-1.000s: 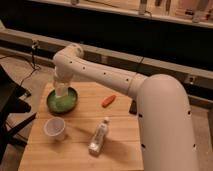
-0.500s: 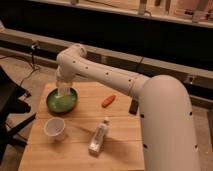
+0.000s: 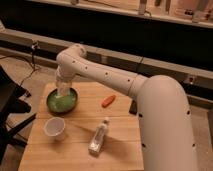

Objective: Place the white sponge in the ceramic bowl

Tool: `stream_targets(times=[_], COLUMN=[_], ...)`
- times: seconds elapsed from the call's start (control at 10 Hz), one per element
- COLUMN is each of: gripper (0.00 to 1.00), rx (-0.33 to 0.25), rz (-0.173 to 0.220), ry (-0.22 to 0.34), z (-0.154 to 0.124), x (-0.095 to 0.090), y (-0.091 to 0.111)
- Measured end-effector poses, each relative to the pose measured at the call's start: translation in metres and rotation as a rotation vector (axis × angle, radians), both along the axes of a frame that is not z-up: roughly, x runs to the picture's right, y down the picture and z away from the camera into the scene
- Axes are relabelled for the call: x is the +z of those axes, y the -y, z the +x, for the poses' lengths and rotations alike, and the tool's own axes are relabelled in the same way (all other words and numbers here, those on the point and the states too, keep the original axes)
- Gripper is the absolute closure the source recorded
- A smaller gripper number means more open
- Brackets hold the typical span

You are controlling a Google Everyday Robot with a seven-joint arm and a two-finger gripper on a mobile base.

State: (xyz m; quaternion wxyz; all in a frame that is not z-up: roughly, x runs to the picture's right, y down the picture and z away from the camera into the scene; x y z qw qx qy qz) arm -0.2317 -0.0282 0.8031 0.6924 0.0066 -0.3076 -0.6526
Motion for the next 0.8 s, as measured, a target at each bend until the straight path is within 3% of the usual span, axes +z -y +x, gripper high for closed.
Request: stream_targets(times=[0.2, 0.4, 0.8], gripper=[0.75, 0.59, 0.57], rx=[-0.001, -0.001, -0.002], rz=[-0.002, -0.004, -0.007], ry=[0.002, 0.006, 0.012], z=[-0.0007, -0.0003, -0.0005], x=[0.0016, 0.0030, 0.0061], y=[-0.0004, -0.0006, -0.0009])
